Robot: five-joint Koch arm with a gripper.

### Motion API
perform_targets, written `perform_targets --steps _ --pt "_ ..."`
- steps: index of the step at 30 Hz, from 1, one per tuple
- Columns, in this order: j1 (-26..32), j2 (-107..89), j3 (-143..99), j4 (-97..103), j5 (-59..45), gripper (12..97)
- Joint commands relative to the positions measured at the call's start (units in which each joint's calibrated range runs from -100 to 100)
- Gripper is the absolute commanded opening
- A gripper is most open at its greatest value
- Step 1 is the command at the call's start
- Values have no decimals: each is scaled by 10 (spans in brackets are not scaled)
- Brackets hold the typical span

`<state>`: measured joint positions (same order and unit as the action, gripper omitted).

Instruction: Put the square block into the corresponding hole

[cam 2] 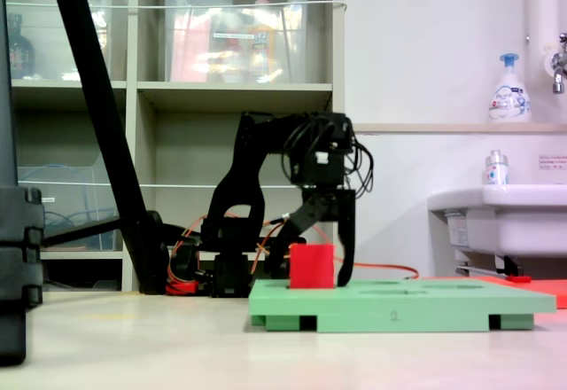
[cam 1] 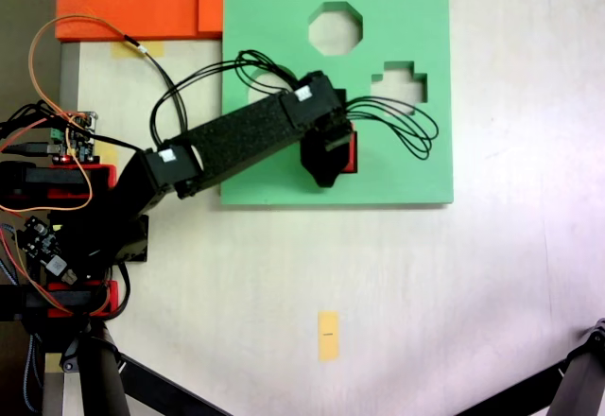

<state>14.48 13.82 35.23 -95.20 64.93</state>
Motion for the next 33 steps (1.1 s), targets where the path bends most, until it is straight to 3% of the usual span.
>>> perform_targets --steps 1,3,10,16,23,30,32,33 --pt "-2 -42 4 -28 2 666" --pt "-2 -80 4 -33 1 739" --pt "0 -395 4 -48 -22 743" --pt "-12 -735 9 -48 -147 738" --pt "-65 -938 13 -7 -265 736" --pt "-154 -989 -2 79 -386 675" --pt "-160 -1047 -76 148 -414 662" --pt "-161 -1112 -162 226 -438 615"
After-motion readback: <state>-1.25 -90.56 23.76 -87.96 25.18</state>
